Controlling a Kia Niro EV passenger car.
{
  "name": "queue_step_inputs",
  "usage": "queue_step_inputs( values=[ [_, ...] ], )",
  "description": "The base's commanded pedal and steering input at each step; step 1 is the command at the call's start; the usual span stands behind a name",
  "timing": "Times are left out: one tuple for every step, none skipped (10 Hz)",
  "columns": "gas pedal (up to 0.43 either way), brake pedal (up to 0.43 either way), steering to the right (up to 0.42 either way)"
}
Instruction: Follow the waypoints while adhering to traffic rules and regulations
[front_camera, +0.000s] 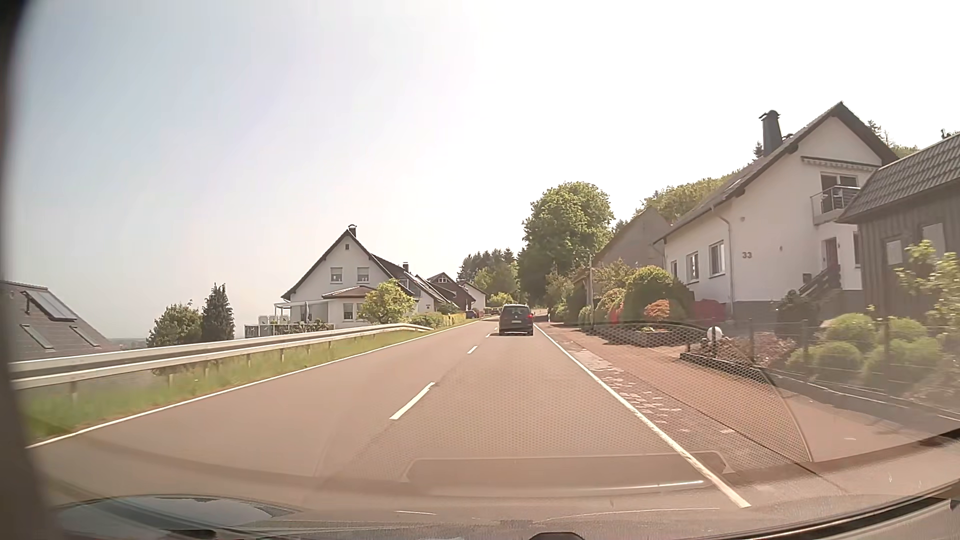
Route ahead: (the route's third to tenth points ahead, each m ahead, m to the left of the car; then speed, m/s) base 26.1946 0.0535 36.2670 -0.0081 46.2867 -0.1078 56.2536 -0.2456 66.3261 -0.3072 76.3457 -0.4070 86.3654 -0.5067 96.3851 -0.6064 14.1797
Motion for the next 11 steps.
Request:
queue_step_inputs(
  values=[
    [0.157,0.000,0.002],
    [0.157,0.000,0.002],
    [0.157,0.000,0.002],
    [0.157,0.000,0.002],
    [0.157,0.000,0.002],
    [0.157,0.000,0.002],
    [0.157,0.000,0.002],
    [0.157,0.000,0.002],
    [0.157,0.000,0.002],
    [0.157,0.000,0.002],
    [0.169,0.000,0.002]
  ],
)
